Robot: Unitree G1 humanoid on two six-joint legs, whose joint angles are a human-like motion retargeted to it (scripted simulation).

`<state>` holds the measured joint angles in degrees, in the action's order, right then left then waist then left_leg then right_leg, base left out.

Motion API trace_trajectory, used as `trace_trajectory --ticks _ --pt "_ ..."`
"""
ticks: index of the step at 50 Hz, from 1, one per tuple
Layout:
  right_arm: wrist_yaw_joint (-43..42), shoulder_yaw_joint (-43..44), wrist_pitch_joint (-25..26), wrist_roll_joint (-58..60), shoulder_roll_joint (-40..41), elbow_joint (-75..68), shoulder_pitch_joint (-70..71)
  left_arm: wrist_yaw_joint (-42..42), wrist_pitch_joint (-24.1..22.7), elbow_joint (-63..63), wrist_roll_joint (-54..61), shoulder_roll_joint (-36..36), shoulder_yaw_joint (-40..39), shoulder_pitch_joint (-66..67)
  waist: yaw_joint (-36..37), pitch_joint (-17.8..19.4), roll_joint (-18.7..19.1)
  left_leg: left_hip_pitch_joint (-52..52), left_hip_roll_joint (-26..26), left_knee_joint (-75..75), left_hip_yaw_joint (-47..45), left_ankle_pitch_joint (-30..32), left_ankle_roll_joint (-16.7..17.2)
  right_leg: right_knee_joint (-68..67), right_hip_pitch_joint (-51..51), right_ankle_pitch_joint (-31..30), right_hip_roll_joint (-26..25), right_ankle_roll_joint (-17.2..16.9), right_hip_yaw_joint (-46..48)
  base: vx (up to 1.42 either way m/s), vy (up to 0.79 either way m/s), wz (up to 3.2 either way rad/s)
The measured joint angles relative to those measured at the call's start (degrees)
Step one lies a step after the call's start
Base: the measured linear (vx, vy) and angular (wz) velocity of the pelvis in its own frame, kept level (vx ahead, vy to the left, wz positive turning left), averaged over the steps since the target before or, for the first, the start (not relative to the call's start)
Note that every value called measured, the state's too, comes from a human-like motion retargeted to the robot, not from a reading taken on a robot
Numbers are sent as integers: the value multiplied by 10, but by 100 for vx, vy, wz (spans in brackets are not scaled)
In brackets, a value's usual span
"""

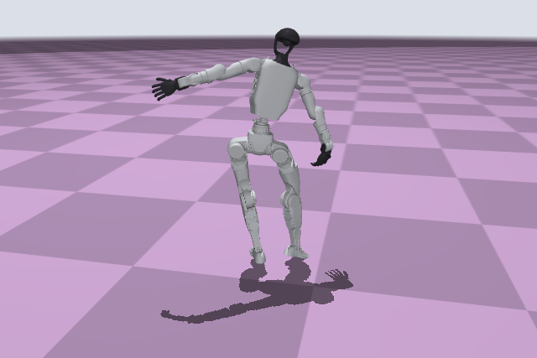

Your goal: Dance

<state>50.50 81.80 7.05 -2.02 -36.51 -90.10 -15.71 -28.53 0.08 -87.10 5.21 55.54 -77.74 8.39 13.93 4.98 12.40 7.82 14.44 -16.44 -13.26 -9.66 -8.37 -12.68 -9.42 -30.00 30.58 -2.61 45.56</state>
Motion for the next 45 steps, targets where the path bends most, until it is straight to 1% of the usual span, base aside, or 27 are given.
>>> trace_trajectory --ticks 4,6,8,10,12,16,18,20,22,25,28,30,32,35,37,40,43,45 --pt "-124 51 28 17 -71 19 -33 43 -36 5 53 84 -61 21 -9 -22 26 -3 -11 54 -2 36 6 11 -6 0 -38 -10 0 11 13 -6" --pt "-179 75 30 11 -106 25 -49 66 -62 7 90 125 -79 25 -12 -31 34 -4 -16 72 -9 46 10 11 -10 0 -46 -13 2 10 12 7" --pt "-214 105 27 -2 -137 30 -64 90 -91 7 125 165 -87 19 -10 -34 38 -7 -17 84 -14 52 14 4 -14 0 -47 -15 1 9 8 5" --pt "-235 139 27 -23 -165 33 -78 119 -128 8 164 199 -79 -2 -7 -31 38 -12 -16 87 -15 53 15 -8 -14 0 -41 -17 1 4 2 5" --pt "-246 173 19 -54 -191 34 -92 147 -173 20 198 216 -60 -40 -2 -28 37 -11 -12 86 -9 52 11 -19 -15 0 -32 -19 2 0 0 0" --pt "-282 233 -6 -122 -240 39 -119 196 -273 51 267 221 2 -139 14 -21 40 -13 -5 84 -8 49 4 -31 -15 0 -20 -11 8 -1 3 5" --pt "-298 256 -23 -154 -265 39 -136 217 -311 65 302 218 33 -188 21 -20 40 -12 -3 83 -5 50 5 -36 -16 0 -15 -10 10 0 0 0" --pt "-310 275 -37 -184 -289 35 -156 224 -327 72 334 218 59 -230 25 -20 38 -11 -1 82 -10 51 5 -40 -18 0 -10 -12 11 0 0 0" --pt "-319 290 -54 -209 -310 35 -178 217 -324 78 359 215 80 -265 30 -20 37 -10 0 82 -12 52 6 -47 -20 0 -5 -17 11 0 0 0" --pt "-338 311 -97 -231 -333 42 -204 208 -321 90 392 209 108 -303 34 -23 34 -8 3 81 -11 54 7 -57 -23 0 5 -25 9 1 -8 12" --pt "-373 317 -145 -260 -347 48 -220 208 -326 92 397 202 132 -322 41 -26 32 -10 3 84 -13 56 7 -54 -20 0 4 -23 15 3 -8 5" --pt "-405 311 -179 -278 -352 55 -220 212 -325 85 384 196 146 -327 47 -28 32 -12 1 85 -14 56 7 -50 -17 0 -1 -14 21 3 -8 -5" --pt "-443 287 -214 -286 -349 67 -205 219 -325 76 361 188 155 -322 54 -30 33 -16 -2 87 -12 52 7 -48 -19 0 -9 3 14 7 -10 -26" --pt "-524 226 -271 -271 -336 77 -155 246 -333 58 313 178 154 -298 65 -28 27 -21 -9 86 -14 43 8 -35 -18 0 -28 14 3 8 -16 -49" --pt "-592 165 -305 -250 -317 76 -111 284 -344 42 262 170 142 -271 65 -27 16 -16 -14 78 -14 33 9 -15 -17 0 -47 17 -14 6 -16 -46" --pt "-715 56 -344 -182 -276 70 -16 370 -364 19 150 143 107 -225 55 -32 -8 13 -25 47 -15 10 12 -10 -50 0 -57 9 -89 1 -15 -28" --pt "-809 -24 -362 -102 -211 56 53 429 -369 1 49 91 107 -198 41 -40 -30 49 -42 -15 -6 -27 14 2 -74 2 -65 9 -161 6 -17 8" --pt "-854 -63 -362 -58 -164 42 85 454 -366 -10 1 48 121 -198 22 -40 -41 72 -50 -70 8 -65 7 7 -84 23 -64 9 -211 7 -22 56"
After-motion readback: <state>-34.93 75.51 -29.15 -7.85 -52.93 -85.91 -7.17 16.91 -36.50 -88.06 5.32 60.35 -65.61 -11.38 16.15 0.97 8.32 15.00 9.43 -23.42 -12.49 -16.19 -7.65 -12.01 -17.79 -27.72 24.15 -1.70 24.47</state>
